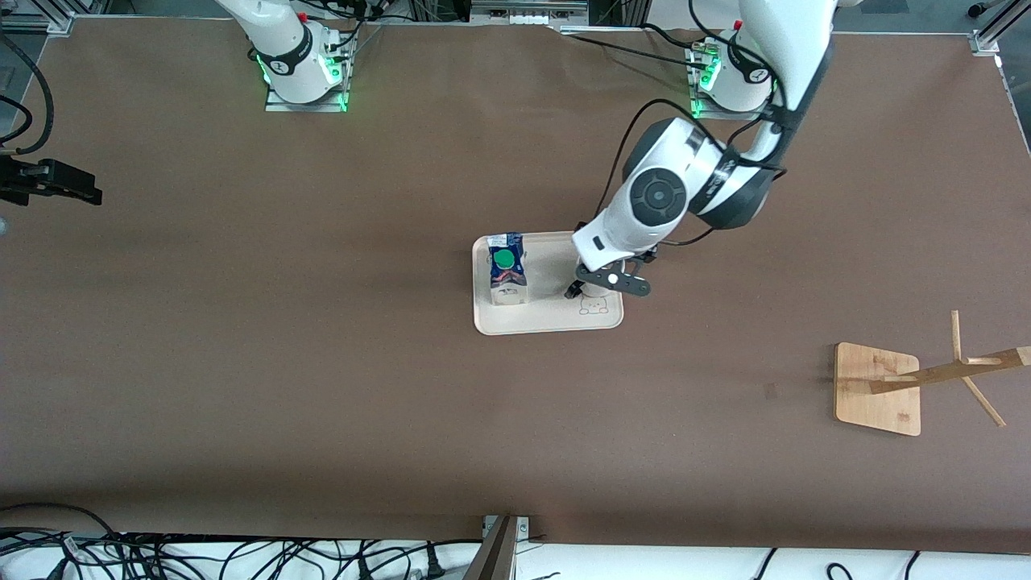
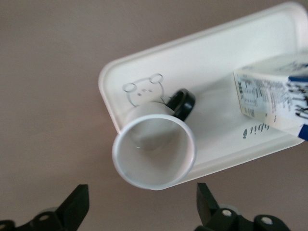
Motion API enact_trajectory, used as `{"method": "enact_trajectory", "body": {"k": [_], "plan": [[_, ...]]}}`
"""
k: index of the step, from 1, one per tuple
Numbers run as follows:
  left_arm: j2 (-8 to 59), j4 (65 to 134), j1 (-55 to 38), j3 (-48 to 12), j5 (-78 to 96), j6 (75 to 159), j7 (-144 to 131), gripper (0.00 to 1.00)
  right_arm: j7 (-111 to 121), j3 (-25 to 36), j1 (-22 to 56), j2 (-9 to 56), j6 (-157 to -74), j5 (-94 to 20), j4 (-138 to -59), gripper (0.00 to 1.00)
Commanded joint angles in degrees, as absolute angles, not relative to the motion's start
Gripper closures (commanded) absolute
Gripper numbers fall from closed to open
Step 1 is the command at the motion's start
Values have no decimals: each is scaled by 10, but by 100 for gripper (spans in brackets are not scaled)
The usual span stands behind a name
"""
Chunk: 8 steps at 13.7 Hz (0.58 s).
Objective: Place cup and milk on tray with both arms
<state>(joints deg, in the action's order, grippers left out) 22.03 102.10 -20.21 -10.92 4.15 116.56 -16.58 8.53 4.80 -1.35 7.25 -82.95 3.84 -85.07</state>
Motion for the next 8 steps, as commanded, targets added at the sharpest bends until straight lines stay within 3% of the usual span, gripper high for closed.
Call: {"method": "enact_trajectory", "body": {"k": [1,5,8], "plan": [[125,1036,-150,-108,54,1120,-158,0,76,45,-18,62,-827,33,-860,0],[20,1037,-88,-91,46,1043,-149,0,81,45,-18,62,-829,33,-859,0],[-24,1040,-69,-36,44,1015,-69,0,78,41,-14,65,-827,33,-846,0]]}}
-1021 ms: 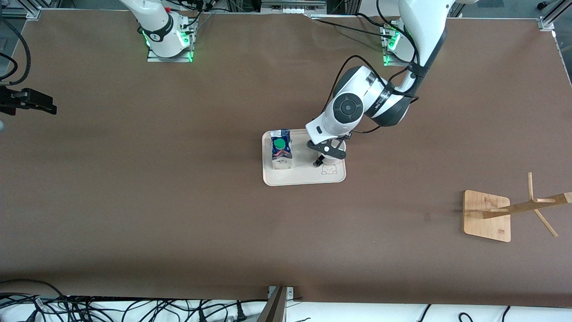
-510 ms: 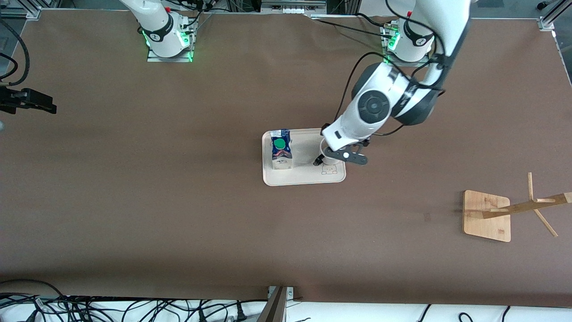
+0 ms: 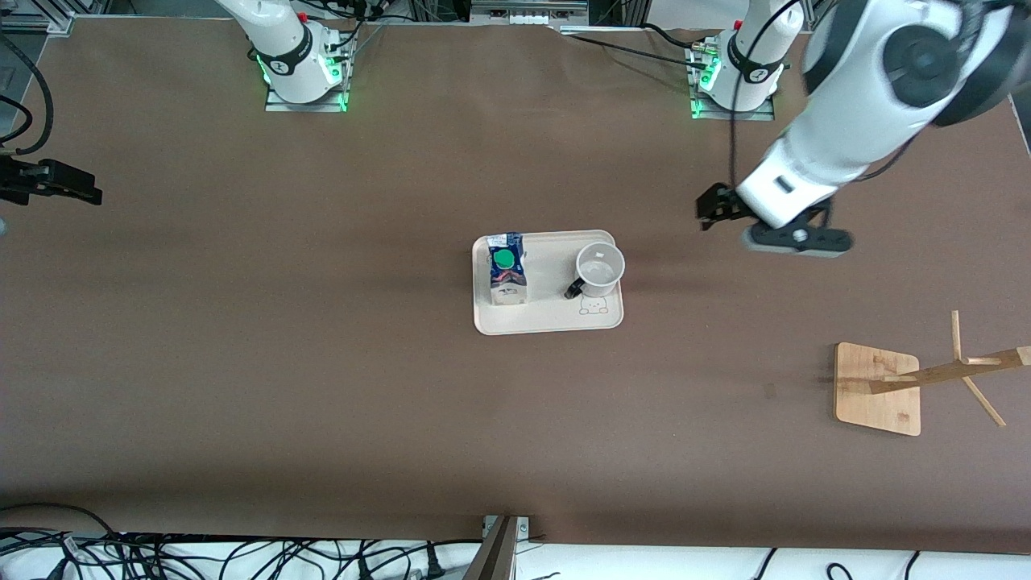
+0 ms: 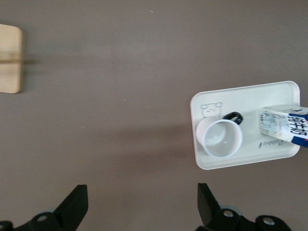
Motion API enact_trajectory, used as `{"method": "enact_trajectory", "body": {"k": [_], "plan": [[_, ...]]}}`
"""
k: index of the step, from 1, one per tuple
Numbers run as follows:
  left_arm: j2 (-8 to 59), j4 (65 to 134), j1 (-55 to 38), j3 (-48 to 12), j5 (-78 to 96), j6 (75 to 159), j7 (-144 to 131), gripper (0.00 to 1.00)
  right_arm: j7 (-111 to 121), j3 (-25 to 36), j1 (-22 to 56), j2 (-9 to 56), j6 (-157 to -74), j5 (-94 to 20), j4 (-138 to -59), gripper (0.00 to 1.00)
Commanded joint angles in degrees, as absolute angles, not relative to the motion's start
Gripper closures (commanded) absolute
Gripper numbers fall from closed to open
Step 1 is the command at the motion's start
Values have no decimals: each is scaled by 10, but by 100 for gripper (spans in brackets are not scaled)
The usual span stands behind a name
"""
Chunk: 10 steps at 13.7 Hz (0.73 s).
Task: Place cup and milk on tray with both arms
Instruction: 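Release the mug and raise the left gripper away from the tray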
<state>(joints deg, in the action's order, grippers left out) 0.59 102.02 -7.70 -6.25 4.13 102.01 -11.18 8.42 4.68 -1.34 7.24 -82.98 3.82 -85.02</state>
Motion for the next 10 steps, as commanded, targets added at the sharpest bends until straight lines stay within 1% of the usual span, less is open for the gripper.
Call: {"method": "enact_trajectory", "body": {"k": [1,3,10], "plan": [[-30,1039,-62,-23,42,1010,-68,0,78,40,-13,69,-827,32,-841,0],[-35,1034,-56,-18,1,1003,-67,0,78,40,-12,71,-826,29,-832,0],[-31,1031,-42,-19,4,993,-67,0,82,40,-11,73,-817,29,-832,0]]}}
